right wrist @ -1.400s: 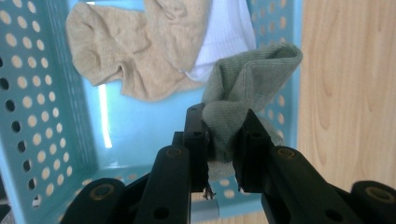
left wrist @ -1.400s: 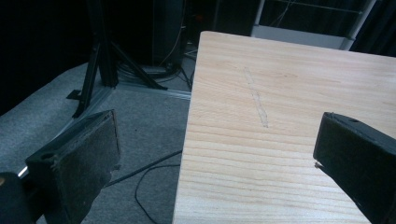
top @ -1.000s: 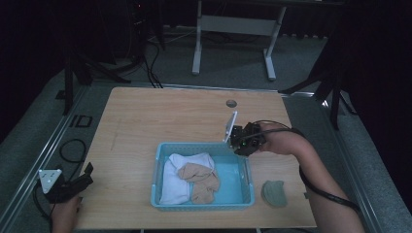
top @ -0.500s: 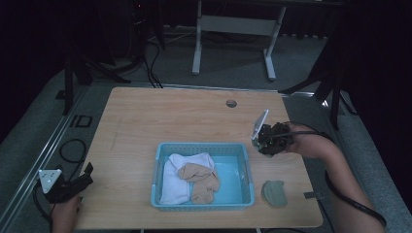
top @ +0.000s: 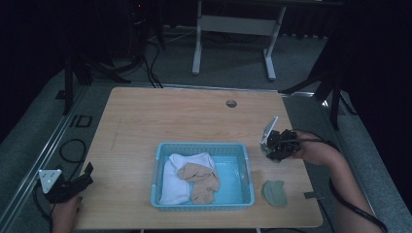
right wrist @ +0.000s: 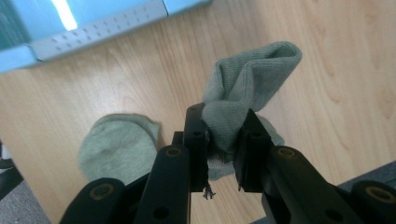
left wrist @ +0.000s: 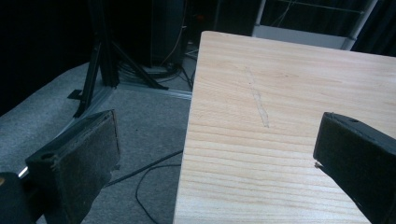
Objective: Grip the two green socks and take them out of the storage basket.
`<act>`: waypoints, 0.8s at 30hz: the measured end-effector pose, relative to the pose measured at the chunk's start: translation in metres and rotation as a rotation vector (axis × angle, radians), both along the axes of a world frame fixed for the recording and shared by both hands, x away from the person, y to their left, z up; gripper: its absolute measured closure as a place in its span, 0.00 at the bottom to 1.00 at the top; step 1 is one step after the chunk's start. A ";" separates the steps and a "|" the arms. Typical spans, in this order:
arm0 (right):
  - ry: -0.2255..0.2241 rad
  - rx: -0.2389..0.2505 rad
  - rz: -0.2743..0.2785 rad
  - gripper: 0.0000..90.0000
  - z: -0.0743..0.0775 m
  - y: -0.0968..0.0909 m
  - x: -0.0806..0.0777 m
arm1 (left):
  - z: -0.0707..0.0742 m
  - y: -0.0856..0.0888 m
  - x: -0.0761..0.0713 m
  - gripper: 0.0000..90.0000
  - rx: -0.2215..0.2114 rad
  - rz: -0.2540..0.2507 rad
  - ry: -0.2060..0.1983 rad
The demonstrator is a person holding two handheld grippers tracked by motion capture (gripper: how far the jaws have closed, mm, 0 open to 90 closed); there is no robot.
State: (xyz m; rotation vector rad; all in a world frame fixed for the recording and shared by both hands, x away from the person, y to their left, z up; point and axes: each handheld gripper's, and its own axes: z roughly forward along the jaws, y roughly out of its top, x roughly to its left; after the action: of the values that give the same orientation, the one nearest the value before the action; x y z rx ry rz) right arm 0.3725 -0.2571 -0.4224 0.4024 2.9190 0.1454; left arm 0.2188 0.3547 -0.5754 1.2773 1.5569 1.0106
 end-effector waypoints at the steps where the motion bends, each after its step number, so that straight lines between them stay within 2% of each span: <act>1: 0.005 -0.004 -0.004 0.86 -0.005 0.000 0.001 | 0.000 0.000 0.000 0.01 0.001 0.000 0.000; 6: 0.046 0.001 -0.007 0.86 -0.031 -0.001 0.005 | 0.000 0.000 0.000 0.01 0.001 -0.001 0.002; 13: 0.074 0.023 -0.017 0.86 -0.061 0.003 0.011 | 0.000 0.000 0.000 0.01 0.002 -0.003 0.001; 19: 0.097 0.047 -0.015 0.85 -0.080 0.009 0.011 | 0.000 0.000 0.000 0.01 0.001 -0.005 0.001; 24: 0.107 0.084 -0.030 0.85 -0.089 0.008 0.012 | 0.000 0.000 0.000 0.01 0.003 -0.004 0.001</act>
State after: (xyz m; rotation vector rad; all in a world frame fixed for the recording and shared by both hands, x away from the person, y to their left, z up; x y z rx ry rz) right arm 0.3845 -0.2487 -0.5118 0.4820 3.0179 0.2509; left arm 0.2189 0.3546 -0.5753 1.2830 1.5533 1.0104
